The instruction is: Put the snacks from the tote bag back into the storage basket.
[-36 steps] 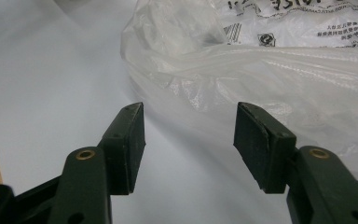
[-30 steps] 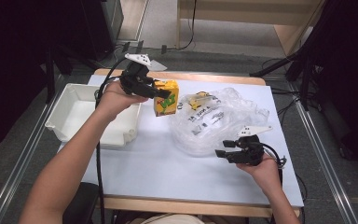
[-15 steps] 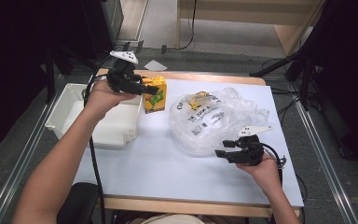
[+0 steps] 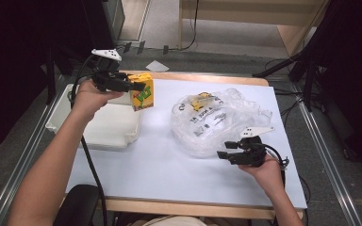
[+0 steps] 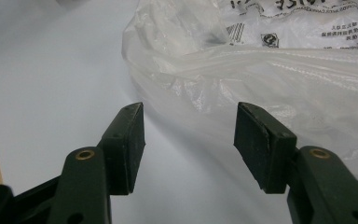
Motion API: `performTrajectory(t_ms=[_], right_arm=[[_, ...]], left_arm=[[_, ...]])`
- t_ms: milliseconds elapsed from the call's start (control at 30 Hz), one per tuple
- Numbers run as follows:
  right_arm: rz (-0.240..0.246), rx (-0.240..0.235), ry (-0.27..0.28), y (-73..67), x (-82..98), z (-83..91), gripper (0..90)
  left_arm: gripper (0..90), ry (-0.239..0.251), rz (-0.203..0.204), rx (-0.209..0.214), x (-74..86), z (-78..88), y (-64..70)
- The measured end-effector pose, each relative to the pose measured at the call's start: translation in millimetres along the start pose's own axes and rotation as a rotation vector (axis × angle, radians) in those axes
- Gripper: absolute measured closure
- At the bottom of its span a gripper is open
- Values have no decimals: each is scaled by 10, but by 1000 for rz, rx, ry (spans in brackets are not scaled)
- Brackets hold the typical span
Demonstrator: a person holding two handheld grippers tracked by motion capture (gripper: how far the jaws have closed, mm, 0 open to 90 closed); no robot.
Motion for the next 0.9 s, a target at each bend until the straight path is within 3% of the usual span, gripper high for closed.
performTrajectory(t_ms=[233, 400, 900], right_arm=[[3, -1, -2, 3, 0, -3, 439], [5, -1, -2, -2, -4, -8, 439], [10, -3, -6, -4, -2, -13, 439]], left_arm=[[519, -24, 19, -47, 131, 39, -159], [519, -25, 60, -66, 205, 58, -288], [518, -60, 135, -142, 504, -112, -582]])
Point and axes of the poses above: each handheld gripper's, and its own axes: z roughly backward along the jaws, x roughly out of its underside, y roughly to its right, the point moved 9 cm from there along -z, roughly forward along the jaws, and after that the axes turned 12 degrees about -x, right-handed, at the moved point
